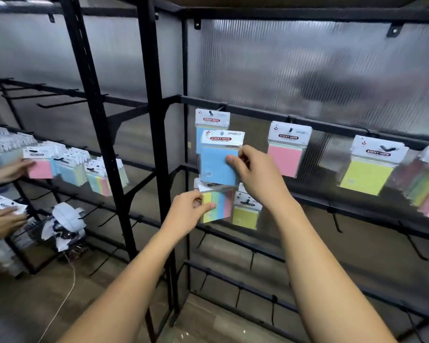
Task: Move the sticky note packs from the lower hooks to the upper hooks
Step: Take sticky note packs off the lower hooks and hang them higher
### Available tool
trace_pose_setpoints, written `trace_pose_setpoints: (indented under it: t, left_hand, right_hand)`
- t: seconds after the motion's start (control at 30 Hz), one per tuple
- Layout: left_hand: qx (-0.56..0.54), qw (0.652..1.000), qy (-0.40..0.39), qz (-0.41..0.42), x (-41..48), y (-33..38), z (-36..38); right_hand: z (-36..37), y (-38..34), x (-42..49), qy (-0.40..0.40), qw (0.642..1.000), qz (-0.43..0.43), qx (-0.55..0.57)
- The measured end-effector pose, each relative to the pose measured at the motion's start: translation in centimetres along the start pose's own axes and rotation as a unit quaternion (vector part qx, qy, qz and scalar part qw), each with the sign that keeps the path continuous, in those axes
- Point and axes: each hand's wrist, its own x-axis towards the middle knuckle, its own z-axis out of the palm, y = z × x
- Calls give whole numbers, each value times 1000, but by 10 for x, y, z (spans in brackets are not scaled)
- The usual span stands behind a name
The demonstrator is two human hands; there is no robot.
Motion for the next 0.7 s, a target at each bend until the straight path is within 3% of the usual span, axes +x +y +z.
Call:
trace_pose_setpoints:
  t: [0.27,0.7]
  left_hand:
    - [-25,999,-23,16,21,-20,-27]
    - [-36,999,-35,20,48,-31,-22]
  right_hand:
    - [32,-29,57,31,999,21,-8]
    - [52,-8,99,18,995,93,13]
